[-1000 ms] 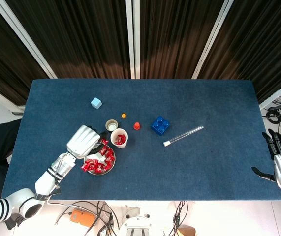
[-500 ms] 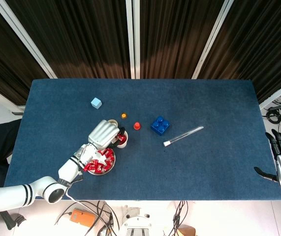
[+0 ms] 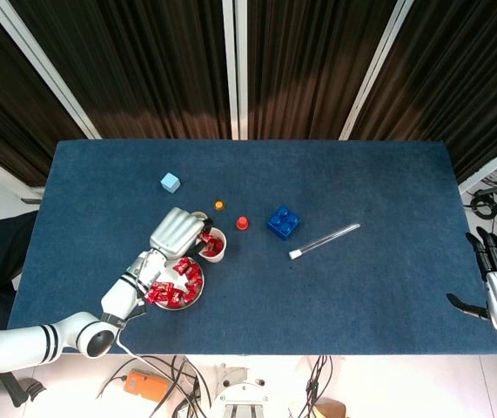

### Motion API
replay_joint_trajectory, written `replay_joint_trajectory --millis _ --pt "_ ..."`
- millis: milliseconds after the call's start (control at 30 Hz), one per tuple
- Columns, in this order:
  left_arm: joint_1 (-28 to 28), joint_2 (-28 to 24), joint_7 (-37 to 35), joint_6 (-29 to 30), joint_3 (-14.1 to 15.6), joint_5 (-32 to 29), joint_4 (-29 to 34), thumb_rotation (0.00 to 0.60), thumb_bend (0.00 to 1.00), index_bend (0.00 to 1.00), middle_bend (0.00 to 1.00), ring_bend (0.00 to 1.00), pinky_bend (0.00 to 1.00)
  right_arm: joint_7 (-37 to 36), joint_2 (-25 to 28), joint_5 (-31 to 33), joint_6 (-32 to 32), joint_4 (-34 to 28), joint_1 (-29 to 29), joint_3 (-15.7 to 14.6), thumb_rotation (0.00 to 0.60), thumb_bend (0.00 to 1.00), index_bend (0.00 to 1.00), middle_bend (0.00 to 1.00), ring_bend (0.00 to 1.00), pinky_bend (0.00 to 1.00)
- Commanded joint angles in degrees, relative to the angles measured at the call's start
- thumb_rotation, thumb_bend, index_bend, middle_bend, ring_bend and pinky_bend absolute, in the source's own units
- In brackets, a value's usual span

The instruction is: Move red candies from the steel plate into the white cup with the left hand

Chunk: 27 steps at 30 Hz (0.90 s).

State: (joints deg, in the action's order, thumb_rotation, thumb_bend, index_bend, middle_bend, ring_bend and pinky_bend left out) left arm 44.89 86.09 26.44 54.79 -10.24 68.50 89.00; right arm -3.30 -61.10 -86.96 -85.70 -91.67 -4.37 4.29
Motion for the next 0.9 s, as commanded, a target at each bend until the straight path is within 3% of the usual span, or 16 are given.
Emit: replay_joint_trajectory --millis 33,300,533,900 --pt "-0.5 -0.2 0.6 1.6 0.2 -0.2 0.9 0.6 0.21 0.35 0.84 0.77 0.75 0.2 0.1 -0.1 -0.1 -0.2 0.0 0.0 0.6 0.19 0.0 0.03 0.0 0.13" --pt "-4.1 -4.8 -0.9 7.5 1.7 3.3 5.9 0.6 0.2 0.32 0.83 0.77 0.75 0.4 0.3 -0.6 -0.5 -0.7 0.0 0.0 0.6 0.19 0.0 0.03 0.0 0.13" --pt "-10.6 -10.7 -3.7 14.9 6.6 9.6 10.5 0.6 0.2 0.34 0.83 0.77 0.75 0.5 0.5 -0.9 -0.9 -0.8 0.0 0.0 0.6 0.19 0.0 0.03 0.0 0.13" --pt "-15.2 -13.9 0.9 12.2 14.9 11.4 10.8 0.6 0.15 0.39 0.83 0.77 0.75 1.4 0.7 -1.7 -0.4 -1.5 -0.7 0.0 0.6 0.19 0.0 0.03 0.0 0.13"
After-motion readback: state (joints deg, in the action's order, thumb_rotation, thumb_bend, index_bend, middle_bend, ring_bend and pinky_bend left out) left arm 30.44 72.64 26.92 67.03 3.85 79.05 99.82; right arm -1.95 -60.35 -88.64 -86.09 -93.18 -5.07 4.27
